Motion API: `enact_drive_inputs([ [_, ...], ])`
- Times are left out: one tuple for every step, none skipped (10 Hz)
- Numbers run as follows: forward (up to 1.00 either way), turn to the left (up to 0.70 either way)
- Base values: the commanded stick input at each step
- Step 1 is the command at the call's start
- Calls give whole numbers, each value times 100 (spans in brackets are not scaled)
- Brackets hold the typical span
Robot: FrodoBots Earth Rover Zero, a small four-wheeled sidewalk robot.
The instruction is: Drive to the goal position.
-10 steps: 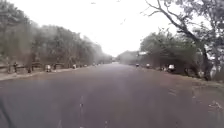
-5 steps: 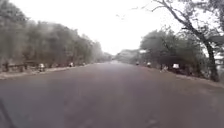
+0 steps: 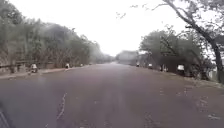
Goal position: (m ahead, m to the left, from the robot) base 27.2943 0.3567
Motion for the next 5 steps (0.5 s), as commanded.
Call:
enact_drive_inputs([
  [100, 0],
  [100, 0],
  [100, 0],
  [100, 0],
  [100, 0],
])
